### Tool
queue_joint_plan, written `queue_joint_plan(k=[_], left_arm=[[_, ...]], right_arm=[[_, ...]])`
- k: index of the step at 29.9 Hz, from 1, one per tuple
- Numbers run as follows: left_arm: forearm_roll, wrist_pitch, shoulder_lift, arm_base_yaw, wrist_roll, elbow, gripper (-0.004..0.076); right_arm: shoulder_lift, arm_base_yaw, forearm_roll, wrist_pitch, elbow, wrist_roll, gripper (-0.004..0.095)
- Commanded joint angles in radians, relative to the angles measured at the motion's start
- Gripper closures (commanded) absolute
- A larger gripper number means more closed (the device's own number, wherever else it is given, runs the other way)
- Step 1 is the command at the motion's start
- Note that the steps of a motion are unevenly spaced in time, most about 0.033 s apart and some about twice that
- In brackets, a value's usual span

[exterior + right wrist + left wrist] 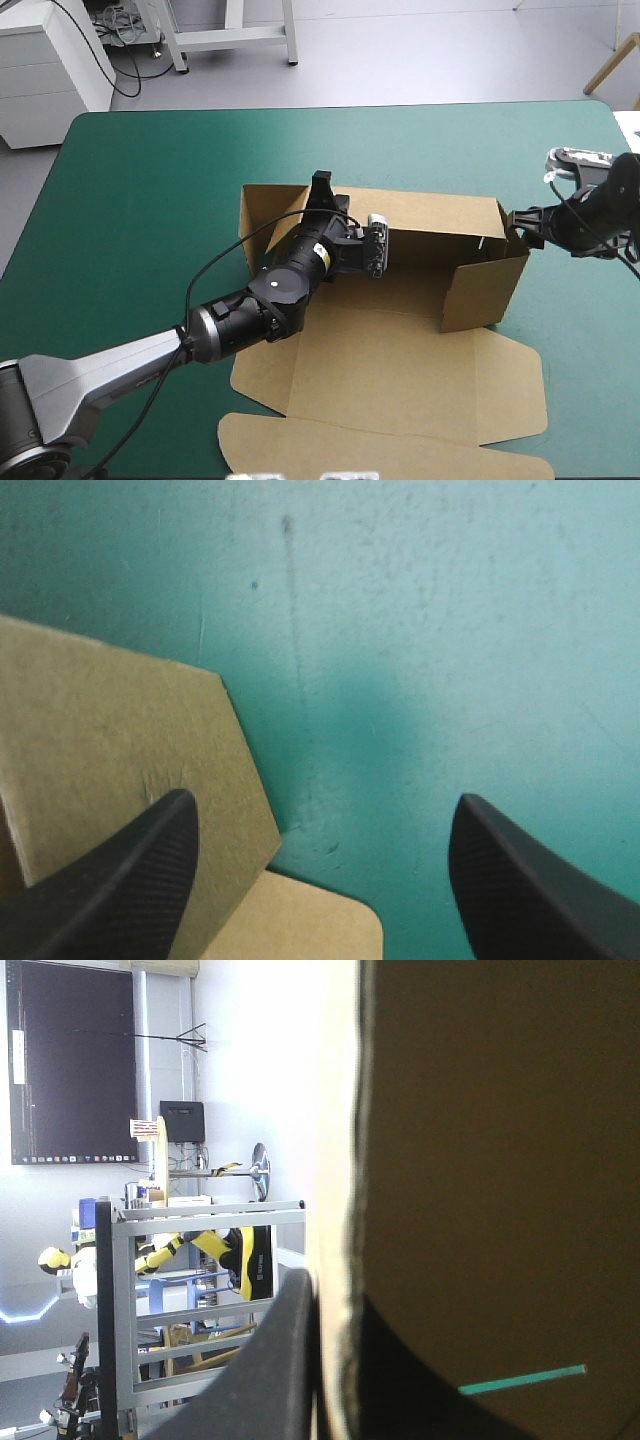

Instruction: Fold the box

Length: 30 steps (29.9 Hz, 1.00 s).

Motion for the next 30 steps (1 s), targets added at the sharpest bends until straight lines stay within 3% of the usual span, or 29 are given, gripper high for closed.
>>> queue_joint_plan(k=[1, 11, 18, 24, 30], left_arm=[[-0.018, 0.0, -0.025, -0.007, -0.027, -0.014, 0.0734], [-0.013, 0.0, -0.025, -0.007, -0.015, -0.014, 0.0734], [-0.005, -0.001, -0.025, -0.007, -0.015, -0.014, 0.0734], [0.007, -0.001, -0.025, -0.007, -0.015, -0.014, 0.0734], [0.01, -0.001, -0.025, -0.007, -0.015, -0.014, 0.0734]], right_arm=[[-0.096, -0.007, 0.081, -0.068, 0.059, -0.066, 0.0265], [-0.252, -0.007, 0.283, -0.241, 0.302, -0.288, 0.0265], [-0.314, -0.007, 0.336, -0.319, 0.397, -0.508, 0.0265], [-0.308, -0.007, 0.408, -0.323, 0.402, -0.741, 0.0265], [-0.308, -0.007, 0.416, -0.32, 0.402, -0.852, 0.0265]])
